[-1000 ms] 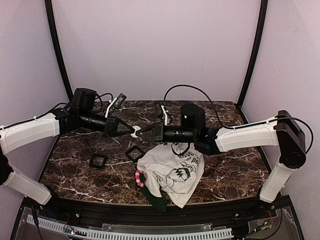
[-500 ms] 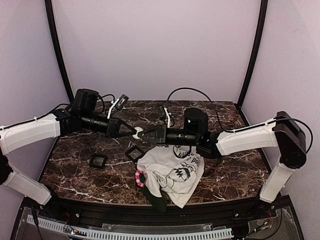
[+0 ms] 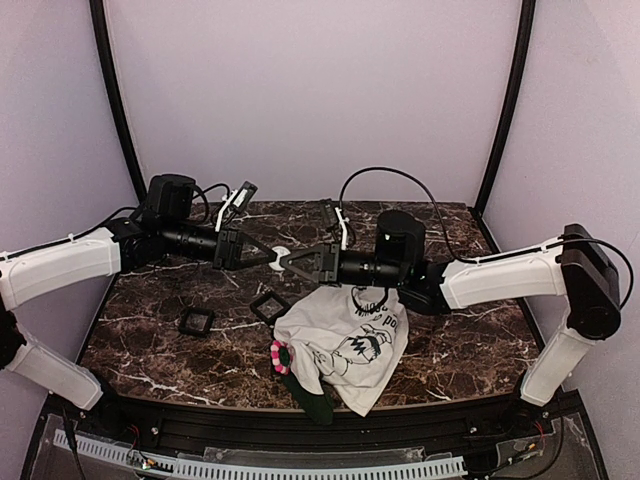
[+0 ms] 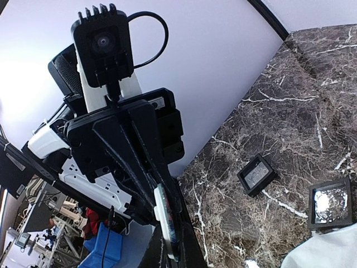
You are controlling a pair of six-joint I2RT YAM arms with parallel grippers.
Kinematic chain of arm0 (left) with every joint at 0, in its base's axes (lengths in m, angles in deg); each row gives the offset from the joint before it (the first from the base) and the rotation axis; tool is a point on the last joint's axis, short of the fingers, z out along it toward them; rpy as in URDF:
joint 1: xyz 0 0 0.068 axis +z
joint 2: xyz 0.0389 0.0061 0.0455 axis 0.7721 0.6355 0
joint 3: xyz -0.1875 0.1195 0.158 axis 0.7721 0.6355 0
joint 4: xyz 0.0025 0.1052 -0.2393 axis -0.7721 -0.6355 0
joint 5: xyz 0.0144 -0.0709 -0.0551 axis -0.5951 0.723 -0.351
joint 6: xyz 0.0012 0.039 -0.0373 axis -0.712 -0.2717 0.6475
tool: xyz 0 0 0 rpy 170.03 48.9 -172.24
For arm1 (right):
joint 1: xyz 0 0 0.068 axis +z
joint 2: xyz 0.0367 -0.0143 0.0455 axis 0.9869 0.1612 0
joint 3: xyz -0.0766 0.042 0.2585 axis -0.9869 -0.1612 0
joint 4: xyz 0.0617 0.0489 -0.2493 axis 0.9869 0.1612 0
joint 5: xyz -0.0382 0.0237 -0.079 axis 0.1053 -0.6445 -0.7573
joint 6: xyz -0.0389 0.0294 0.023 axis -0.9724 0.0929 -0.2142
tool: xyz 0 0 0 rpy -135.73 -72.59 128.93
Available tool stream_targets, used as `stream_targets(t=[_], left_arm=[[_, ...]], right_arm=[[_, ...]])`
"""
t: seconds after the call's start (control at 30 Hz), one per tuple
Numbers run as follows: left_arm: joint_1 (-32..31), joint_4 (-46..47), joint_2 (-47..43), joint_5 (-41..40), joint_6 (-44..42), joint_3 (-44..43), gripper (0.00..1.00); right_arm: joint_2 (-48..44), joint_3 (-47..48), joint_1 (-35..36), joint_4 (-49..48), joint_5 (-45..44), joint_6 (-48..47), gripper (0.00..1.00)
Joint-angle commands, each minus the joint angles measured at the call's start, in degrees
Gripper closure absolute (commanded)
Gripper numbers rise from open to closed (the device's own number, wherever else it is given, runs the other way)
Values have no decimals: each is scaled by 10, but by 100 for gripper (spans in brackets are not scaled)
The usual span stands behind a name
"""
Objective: Remove the brooch from the garment
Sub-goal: Close the brooch securely, then place the brooch in the brooch box.
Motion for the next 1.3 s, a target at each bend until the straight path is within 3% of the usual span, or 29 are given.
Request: stream_targets(t=[0.0, 0.2, 0.43, 0.57, 0.7, 0.9, 1.13, 1.27], left_arm=[[11, 10, -20, 31, -2, 4, 99], [11, 7, -13, 25, -4, 5, 99], [10, -9, -9, -15, -14, 5, 99], [10, -29, -8, -59, -27, 4, 99], [9, -58, -21, -117, -59, -1, 99], [-9, -116, -53, -273, -76, 6, 99], [-11, -185, -127, -481, 10, 97, 95], [-11, -258, -125, -551, 36, 110, 95]], right_arm=[[-5, -4, -48, 54, -28, -30, 94], [-15, 23, -45, 66, 15, -79, 83], [-61, 22, -41, 77, 34, -112, 37], [-100, 20, -37, 129, -5, -151, 21], [-142, 10, -37, 190, -75, -188, 13], [-188, 10, -54, 356, -295, -212, 1], [-226, -16, -98, 460, -417, -201, 1], [-232, -21, -117, 484, -451, -192, 1]])
